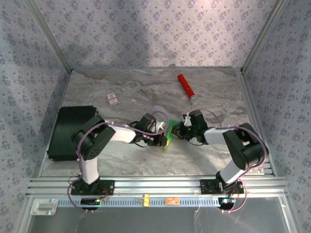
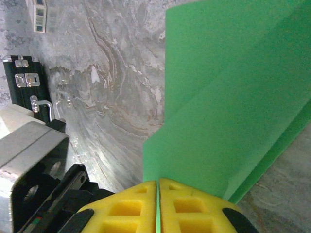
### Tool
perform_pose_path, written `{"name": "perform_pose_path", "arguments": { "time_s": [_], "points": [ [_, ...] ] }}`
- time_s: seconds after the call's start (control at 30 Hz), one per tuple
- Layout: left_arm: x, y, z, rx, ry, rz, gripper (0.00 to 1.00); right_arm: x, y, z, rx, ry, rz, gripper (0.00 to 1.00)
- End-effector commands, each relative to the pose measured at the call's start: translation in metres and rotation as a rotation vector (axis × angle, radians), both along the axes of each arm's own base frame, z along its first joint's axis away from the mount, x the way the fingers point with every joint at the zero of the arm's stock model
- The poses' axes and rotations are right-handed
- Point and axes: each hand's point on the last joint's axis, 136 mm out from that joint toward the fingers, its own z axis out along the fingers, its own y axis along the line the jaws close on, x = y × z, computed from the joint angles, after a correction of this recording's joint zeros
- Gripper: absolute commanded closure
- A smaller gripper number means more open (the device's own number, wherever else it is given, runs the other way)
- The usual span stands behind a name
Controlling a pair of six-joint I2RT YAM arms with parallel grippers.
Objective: Fold a paper plane with a square sheet of paper (pick it up from the middle)
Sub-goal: Fold the wing for the fifth time at the center of the table.
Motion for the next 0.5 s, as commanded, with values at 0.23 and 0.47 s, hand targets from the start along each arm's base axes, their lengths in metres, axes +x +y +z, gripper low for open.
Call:
{"name": "perform_pose_path", "arguments": {
  "time_s": [0.23, 0.47],
  "points": [
    [-0.007, 0.017, -0.034, 0.093, 0.07, 0.039, 1.0, 0.002, 0.009, -0.007, 0.008, -0.003, 0.058, 0.89],
    [-0.008, 0.019, -0.038, 0.106, 0.079, 0.04, 0.98, 0.001, 0.003, -0.027, -0.035, 0.047, 0.042, 0.89]
  ]
}}
